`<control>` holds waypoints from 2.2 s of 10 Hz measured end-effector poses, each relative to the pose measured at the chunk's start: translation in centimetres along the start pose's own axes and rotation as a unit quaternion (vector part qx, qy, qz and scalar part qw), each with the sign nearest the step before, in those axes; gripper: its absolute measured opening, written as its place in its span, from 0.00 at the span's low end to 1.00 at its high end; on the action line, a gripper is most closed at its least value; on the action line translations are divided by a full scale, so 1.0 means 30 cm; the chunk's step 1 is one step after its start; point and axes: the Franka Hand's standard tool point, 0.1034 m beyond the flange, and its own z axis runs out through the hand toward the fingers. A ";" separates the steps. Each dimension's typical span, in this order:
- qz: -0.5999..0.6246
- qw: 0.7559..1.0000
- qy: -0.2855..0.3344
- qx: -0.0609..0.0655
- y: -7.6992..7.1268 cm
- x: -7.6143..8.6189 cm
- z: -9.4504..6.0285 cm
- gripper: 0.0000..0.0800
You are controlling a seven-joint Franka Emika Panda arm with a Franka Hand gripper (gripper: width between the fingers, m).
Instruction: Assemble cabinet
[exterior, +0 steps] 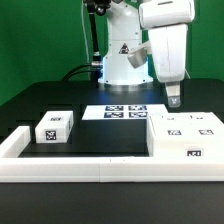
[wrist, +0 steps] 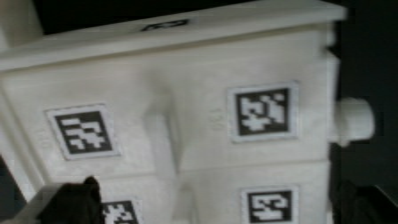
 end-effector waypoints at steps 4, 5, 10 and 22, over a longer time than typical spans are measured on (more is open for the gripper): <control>0.139 0.990 0.019 -0.004 -0.030 0.024 0.035 0.81; 0.171 0.985 0.019 -0.004 -0.031 0.024 0.035 0.81; 0.413 0.911 0.012 -0.002 -0.125 -0.007 0.005 0.81; 0.521 0.853 0.038 -0.009 -0.220 -0.034 0.085 0.81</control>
Offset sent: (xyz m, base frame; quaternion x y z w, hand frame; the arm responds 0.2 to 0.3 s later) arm 0.0000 0.0000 0.0000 0.0000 0.0000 0.1938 0.9810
